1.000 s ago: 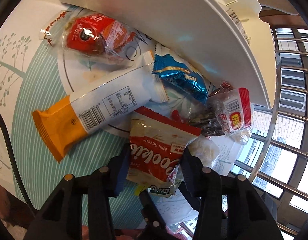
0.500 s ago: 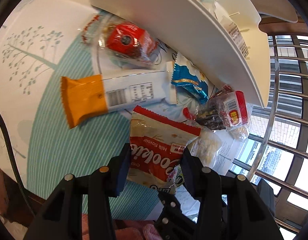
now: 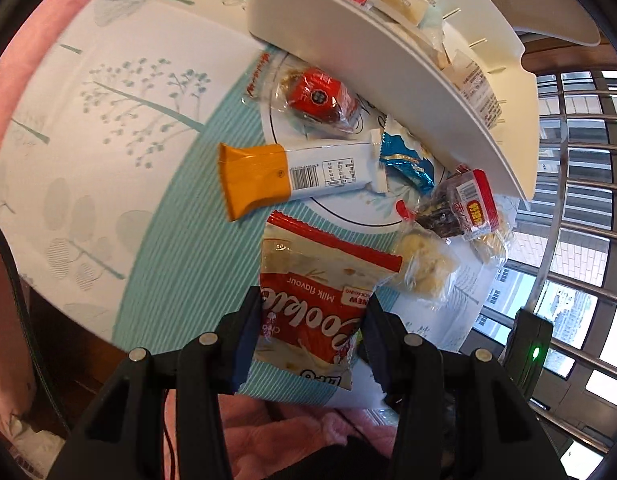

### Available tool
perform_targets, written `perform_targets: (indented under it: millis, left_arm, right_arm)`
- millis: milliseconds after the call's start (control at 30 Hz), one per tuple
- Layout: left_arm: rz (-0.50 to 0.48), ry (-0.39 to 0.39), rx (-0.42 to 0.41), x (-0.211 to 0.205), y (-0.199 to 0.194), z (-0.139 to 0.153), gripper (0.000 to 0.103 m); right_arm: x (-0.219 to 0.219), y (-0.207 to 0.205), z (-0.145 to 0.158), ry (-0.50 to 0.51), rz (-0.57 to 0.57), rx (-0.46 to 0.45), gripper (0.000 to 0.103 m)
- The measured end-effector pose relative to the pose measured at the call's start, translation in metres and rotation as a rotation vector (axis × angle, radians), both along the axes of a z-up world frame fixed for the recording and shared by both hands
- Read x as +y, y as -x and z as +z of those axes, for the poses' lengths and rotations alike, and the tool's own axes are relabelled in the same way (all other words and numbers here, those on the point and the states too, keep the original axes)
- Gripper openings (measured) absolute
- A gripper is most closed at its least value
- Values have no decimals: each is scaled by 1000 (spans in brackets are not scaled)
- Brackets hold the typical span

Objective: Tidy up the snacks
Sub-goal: 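Carry both held packets into the white basket and open both grippers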

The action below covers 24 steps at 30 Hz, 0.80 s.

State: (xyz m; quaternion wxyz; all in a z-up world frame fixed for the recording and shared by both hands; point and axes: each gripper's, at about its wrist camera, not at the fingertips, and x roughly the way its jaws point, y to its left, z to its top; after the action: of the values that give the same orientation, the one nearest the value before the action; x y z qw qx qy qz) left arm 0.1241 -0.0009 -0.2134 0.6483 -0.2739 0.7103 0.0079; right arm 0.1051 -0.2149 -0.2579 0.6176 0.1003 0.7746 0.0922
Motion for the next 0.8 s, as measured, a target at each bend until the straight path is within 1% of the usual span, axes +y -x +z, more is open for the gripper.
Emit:
perform_targets:
  millis: [100, 167, 233, 300, 467, 633, 700, 800]
  left_arm:
    - [-19, -20, -2, -1, 2, 13, 46]
    - [-35, -27, -11, -2, 2, 25, 46]
    - [-54, -34, -26, -4, 0, 36, 46]
    - [-79, -52, -47, -9, -4, 49, 46]
    - [-137, -85, -133, -15, -22, 81, 46]
    - [-167, -118, -241, -20, -43, 114, 46]
    - [-179, -131, -297, -22, -51, 128, 46]
    - [-192, -143, -365, -27, -62, 142, 46]
  right_arm:
    - [-24, -10, 5, -40, -78, 39, 49]
    - [-36, -13, 11, -73, -121, 49, 49]
    - [-50, -16, 23, -118, -168, 46, 49]
    - [-59, -19, 34, -141, -193, 26, 49]
    - [-87, -32, 73, -175, -259, -82, 49]
    - [-108, -41, 114, -188, -303, -231, 49]
    - [-100, -47, 127, -193, -303, -283, 49]
    - [-99, -52, 145, -196, -292, -388, 49]
